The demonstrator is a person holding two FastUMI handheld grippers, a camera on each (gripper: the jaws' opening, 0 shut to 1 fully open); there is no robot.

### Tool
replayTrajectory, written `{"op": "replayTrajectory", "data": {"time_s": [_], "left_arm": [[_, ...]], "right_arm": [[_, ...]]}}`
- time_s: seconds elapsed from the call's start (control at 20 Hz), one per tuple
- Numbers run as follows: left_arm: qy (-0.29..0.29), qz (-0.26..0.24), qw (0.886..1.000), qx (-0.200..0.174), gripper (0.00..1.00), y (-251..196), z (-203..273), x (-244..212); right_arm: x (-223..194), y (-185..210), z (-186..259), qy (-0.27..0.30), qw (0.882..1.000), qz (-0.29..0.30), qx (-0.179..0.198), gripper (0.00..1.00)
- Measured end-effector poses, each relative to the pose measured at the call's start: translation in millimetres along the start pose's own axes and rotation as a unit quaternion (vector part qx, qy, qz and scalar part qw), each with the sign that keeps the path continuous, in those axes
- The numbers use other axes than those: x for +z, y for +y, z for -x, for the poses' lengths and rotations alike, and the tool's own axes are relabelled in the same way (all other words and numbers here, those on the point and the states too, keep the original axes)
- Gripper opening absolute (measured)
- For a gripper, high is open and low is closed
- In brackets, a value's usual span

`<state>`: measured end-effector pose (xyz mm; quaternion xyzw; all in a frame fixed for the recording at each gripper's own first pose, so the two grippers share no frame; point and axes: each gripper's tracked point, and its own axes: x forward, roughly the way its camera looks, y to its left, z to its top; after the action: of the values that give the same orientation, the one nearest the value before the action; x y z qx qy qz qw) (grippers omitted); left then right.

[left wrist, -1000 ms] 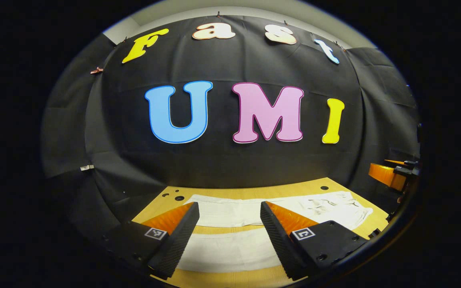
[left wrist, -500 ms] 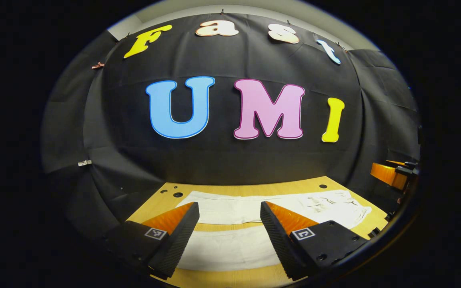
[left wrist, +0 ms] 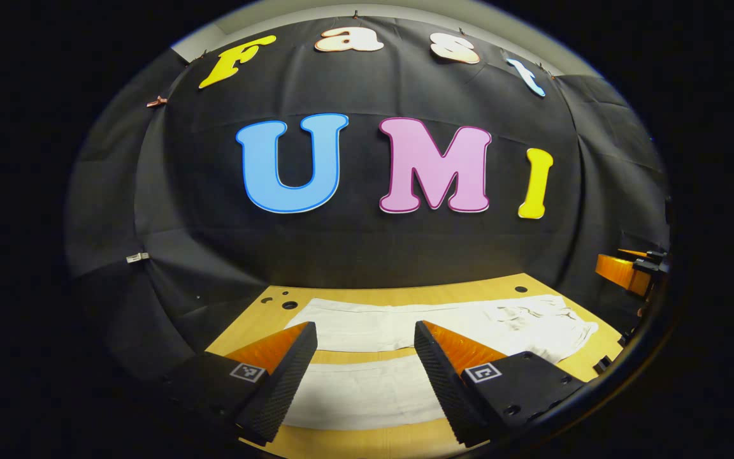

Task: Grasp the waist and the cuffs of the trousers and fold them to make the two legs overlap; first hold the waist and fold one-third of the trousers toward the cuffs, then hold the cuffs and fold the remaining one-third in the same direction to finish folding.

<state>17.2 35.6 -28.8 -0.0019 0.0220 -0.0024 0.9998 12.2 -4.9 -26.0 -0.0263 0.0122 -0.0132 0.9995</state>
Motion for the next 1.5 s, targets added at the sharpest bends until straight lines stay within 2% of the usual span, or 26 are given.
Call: {"op": "replayTrajectory", "data": {"time_s": [0.25,0.4,0.5,0.75,0.95,1.2,1.25,1.35,1.5], "left_arm": [[0.012,0.004,1.0,0.008,0.98,9.0,-2.9,-9.1],[0.024,0.005,1.0,0.013,0.98,16.0,-3.8,-16.0],[0.033,0.003,0.999,0.021,0.97,25.2,-4.2,-21.5],[0.051,-0.005,0.998,0.041,0.98,39.0,-3.9,-34.7],[0.078,-0.028,0.996,0.038,0.98,40.0,3.1,-50.4],[0.095,-0.043,0.993,0.051,0.96,40.9,3.8,-59.5],[0.098,-0.043,0.993,0.052,0.96,39.4,2.9,-62.2],[0.104,-0.045,0.992,0.055,0.96,35.7,1.4,-66.4],[0.115,-0.054,0.99,0.054,0.98,30.1,2.1,-72.3]], "right_arm": [[-15.4,-23.3,-17.4,0.026,0.999,0.038,0.02,0.98],[-27.3,-48.7,-31.5,0.037,0.992,0.113,0.03,0.98],[-37.4,-66.3,-39.9,0.048,0.982,0.179,0.045,0.98],[-79.1,-115.0,-49.3,0.1,0.947,0.293,0.078,0.98],[-117.0,-151.9,-50.5,0.152,0.915,0.359,0.102,0.98],[-159.9,-195.7,-50.0,0.186,0.864,0.451,0.125,1.0],[-164.7,-203.5,-50.3,0.193,0.854,0.466,0.128,0.98],[-183.5,-216.2,-49.7,0.213,0.84,0.477,0.145,0.98],[-204.4,-236.3,-53.6,0.23,0.81,0.513,0.166,0.98]]}}
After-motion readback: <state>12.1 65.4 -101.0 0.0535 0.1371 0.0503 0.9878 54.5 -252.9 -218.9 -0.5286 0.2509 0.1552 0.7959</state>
